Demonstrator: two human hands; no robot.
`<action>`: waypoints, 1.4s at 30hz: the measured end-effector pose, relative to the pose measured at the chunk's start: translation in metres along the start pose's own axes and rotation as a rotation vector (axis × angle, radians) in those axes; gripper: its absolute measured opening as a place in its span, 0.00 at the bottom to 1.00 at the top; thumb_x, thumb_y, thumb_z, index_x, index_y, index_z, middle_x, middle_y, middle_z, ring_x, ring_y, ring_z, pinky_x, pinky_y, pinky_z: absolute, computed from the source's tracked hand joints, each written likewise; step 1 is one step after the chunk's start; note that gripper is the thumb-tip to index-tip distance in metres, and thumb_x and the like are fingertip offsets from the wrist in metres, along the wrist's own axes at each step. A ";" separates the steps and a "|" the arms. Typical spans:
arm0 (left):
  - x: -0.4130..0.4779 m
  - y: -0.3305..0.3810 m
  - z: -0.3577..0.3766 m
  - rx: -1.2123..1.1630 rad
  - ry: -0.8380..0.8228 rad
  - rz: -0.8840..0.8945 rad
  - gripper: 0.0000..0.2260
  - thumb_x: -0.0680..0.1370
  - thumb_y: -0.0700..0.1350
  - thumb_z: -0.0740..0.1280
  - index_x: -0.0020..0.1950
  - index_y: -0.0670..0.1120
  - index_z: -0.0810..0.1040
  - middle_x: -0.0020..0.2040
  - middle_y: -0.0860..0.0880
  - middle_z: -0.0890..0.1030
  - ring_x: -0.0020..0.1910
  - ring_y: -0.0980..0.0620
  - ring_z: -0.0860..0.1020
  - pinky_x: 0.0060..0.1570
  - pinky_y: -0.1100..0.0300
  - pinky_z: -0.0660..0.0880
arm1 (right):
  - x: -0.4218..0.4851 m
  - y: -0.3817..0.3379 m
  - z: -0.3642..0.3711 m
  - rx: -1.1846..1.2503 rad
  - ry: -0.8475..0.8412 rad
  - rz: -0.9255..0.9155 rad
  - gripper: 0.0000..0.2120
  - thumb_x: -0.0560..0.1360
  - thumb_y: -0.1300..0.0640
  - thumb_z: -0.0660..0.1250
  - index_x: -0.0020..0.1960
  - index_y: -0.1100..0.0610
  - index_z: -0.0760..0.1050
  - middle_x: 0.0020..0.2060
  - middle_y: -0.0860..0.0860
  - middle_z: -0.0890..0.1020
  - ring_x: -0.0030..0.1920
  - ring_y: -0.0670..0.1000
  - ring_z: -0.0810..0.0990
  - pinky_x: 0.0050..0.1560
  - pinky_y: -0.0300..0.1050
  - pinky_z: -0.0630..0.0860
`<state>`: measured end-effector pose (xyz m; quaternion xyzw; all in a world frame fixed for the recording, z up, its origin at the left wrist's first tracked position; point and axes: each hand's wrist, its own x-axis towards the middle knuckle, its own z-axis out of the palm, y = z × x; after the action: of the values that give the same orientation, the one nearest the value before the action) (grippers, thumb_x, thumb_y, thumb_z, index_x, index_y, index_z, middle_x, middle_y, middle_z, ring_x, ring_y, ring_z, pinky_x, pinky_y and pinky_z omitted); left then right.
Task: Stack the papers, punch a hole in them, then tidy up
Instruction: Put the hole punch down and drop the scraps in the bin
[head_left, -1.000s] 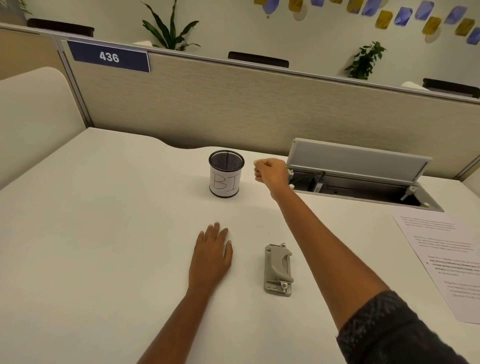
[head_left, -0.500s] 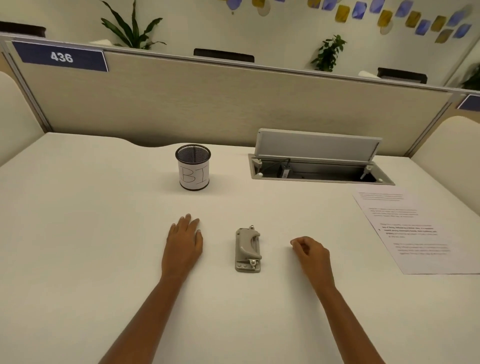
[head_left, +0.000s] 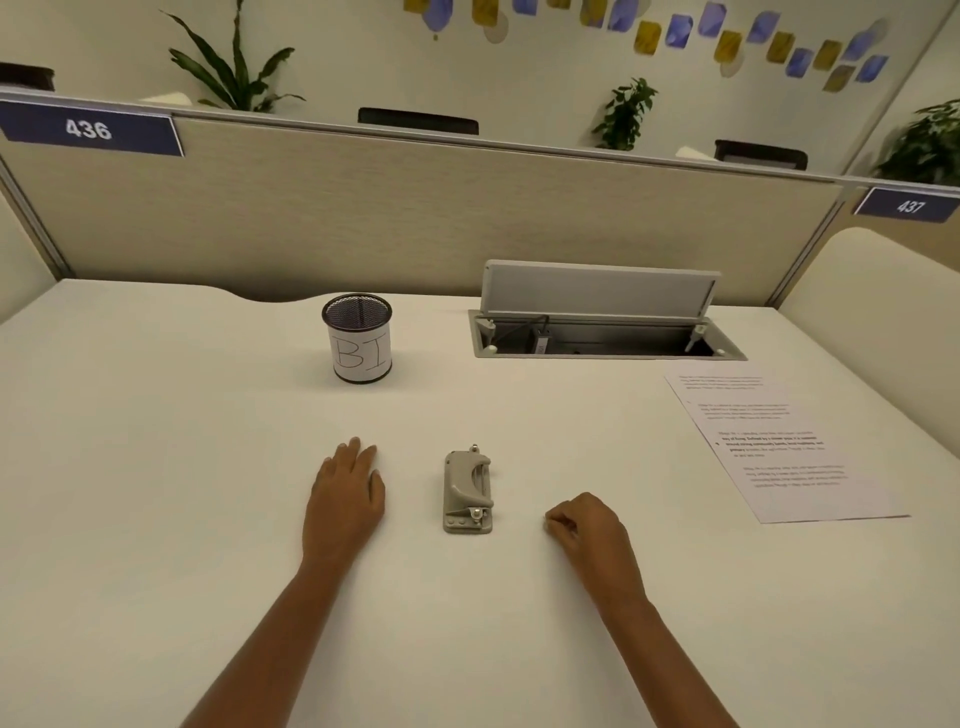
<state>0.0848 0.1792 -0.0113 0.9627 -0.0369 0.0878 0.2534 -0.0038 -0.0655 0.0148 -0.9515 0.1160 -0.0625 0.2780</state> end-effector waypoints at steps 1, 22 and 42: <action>0.000 0.000 -0.001 0.000 0.002 0.000 0.17 0.77 0.38 0.58 0.66 0.39 0.70 0.70 0.38 0.69 0.69 0.41 0.66 0.69 0.49 0.62 | 0.001 -0.001 0.000 -0.032 -0.006 -0.003 0.07 0.75 0.59 0.63 0.45 0.61 0.78 0.43 0.55 0.78 0.46 0.52 0.76 0.45 0.42 0.70; 0.003 0.001 -0.001 -0.030 0.027 0.007 0.16 0.75 0.37 0.61 0.63 0.38 0.73 0.66 0.38 0.73 0.65 0.40 0.71 0.66 0.48 0.66 | -0.004 -0.031 0.006 -0.416 0.111 -0.108 0.15 0.57 0.75 0.73 0.26 0.61 0.69 0.28 0.59 0.76 0.28 0.59 0.76 0.26 0.42 0.60; 0.003 0.000 -0.001 -0.051 0.041 0.010 0.16 0.75 0.37 0.61 0.62 0.37 0.74 0.66 0.37 0.73 0.65 0.40 0.71 0.66 0.48 0.66 | 0.005 0.007 -0.008 0.124 -0.068 -0.010 0.07 0.76 0.64 0.62 0.47 0.62 0.78 0.46 0.54 0.80 0.49 0.52 0.77 0.50 0.41 0.72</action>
<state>0.0875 0.1798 -0.0099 0.9537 -0.0389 0.1079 0.2781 -0.0019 -0.0763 0.0183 -0.9345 0.0977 -0.0385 0.3400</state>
